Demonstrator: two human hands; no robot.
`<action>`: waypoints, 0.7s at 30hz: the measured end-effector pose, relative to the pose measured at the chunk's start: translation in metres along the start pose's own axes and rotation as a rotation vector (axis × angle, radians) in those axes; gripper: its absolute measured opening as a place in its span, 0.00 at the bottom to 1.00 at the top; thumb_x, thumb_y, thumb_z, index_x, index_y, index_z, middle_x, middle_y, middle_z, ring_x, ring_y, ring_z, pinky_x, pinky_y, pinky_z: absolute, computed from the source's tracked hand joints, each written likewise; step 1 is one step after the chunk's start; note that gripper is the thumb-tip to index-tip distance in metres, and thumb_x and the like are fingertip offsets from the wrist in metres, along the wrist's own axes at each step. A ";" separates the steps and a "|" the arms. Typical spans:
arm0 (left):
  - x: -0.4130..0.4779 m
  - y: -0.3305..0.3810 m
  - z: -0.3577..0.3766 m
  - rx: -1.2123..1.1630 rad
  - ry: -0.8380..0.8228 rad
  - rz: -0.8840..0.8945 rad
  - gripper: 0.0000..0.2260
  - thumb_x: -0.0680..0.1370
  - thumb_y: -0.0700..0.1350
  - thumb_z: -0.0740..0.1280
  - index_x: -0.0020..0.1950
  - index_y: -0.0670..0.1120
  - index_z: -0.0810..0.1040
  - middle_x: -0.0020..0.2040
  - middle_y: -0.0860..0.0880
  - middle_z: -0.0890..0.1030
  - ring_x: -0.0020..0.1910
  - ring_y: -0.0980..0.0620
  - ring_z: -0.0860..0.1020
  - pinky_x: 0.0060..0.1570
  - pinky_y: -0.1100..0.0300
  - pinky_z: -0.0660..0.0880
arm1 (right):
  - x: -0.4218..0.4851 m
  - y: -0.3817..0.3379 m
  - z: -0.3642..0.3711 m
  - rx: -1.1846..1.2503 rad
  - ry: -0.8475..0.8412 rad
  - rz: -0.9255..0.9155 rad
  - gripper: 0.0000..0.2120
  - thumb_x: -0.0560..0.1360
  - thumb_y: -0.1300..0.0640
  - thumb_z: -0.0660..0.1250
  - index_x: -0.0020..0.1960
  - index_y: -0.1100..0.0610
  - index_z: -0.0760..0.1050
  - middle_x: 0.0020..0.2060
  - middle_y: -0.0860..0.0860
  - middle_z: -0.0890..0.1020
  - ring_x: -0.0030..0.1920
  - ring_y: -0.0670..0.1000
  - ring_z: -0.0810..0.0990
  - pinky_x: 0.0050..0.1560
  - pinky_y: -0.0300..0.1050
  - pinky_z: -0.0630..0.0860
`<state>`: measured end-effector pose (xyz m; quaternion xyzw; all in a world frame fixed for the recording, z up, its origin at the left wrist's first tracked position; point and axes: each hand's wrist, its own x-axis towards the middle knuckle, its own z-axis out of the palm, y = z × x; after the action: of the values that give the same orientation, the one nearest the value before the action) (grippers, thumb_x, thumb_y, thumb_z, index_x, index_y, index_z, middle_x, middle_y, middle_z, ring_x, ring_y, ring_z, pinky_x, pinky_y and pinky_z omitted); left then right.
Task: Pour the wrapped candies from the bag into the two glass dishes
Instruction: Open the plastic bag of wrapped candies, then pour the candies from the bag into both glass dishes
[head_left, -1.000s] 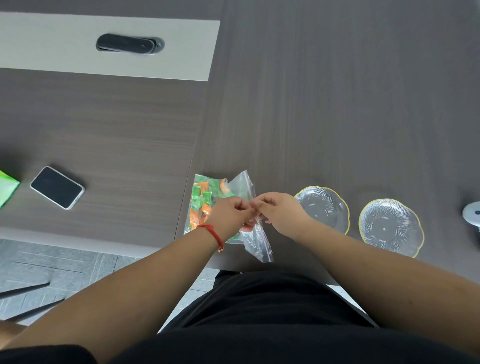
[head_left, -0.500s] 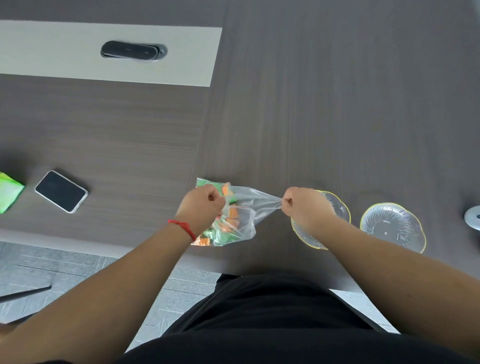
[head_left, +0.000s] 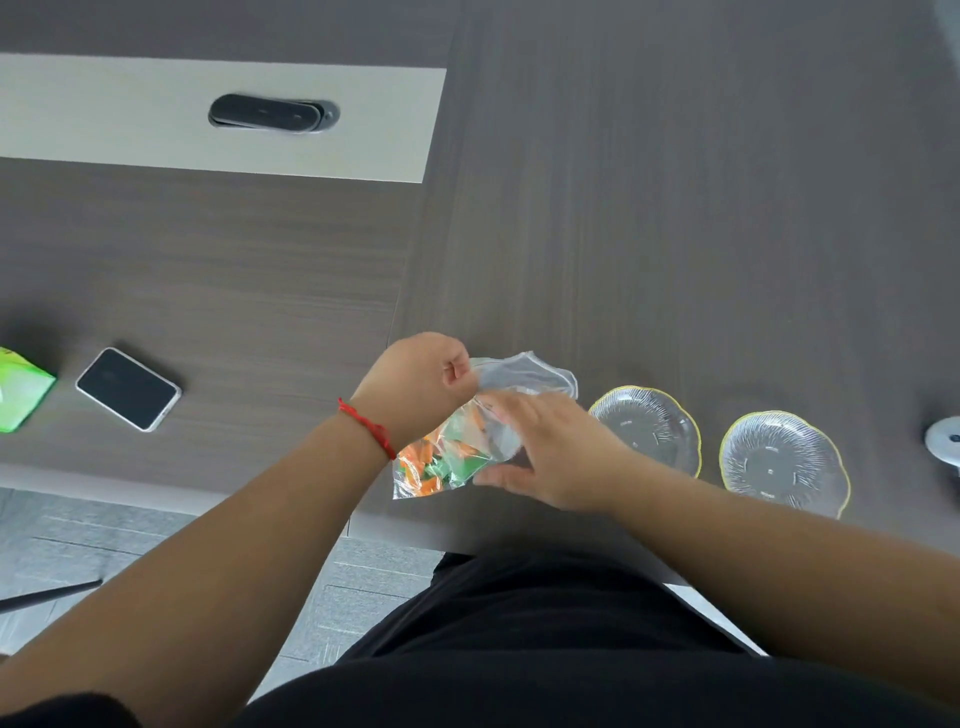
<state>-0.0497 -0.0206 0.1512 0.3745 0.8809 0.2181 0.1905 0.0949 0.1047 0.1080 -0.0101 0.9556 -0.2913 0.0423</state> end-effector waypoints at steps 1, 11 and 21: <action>0.000 0.000 -0.002 -0.036 0.003 -0.018 0.07 0.72 0.46 0.66 0.36 0.46 0.77 0.34 0.54 0.76 0.35 0.55 0.74 0.34 0.64 0.69 | 0.000 -0.003 0.003 0.025 -0.107 0.088 0.35 0.70 0.39 0.65 0.72 0.53 0.60 0.59 0.53 0.80 0.55 0.57 0.79 0.55 0.54 0.75; 0.006 -0.022 -0.027 -0.349 0.015 -0.159 0.07 0.72 0.54 0.68 0.41 0.52 0.79 0.40 0.54 0.82 0.41 0.56 0.79 0.44 0.58 0.75 | -0.001 0.000 -0.016 -0.024 -0.091 0.202 0.13 0.80 0.50 0.52 0.47 0.54 0.72 0.38 0.51 0.81 0.38 0.56 0.77 0.41 0.50 0.74; -0.041 -0.061 0.038 -0.270 -0.222 -0.179 0.57 0.56 0.61 0.78 0.75 0.54 0.47 0.73 0.50 0.60 0.71 0.51 0.60 0.69 0.49 0.62 | 0.057 -0.072 -0.082 0.637 0.154 0.347 0.13 0.79 0.53 0.57 0.45 0.55 0.78 0.36 0.53 0.84 0.35 0.50 0.83 0.41 0.43 0.78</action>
<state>-0.0394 -0.0803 0.0943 0.2875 0.8470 0.2736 0.3537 0.0310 0.0886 0.2119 0.1875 0.8050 -0.5625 0.0202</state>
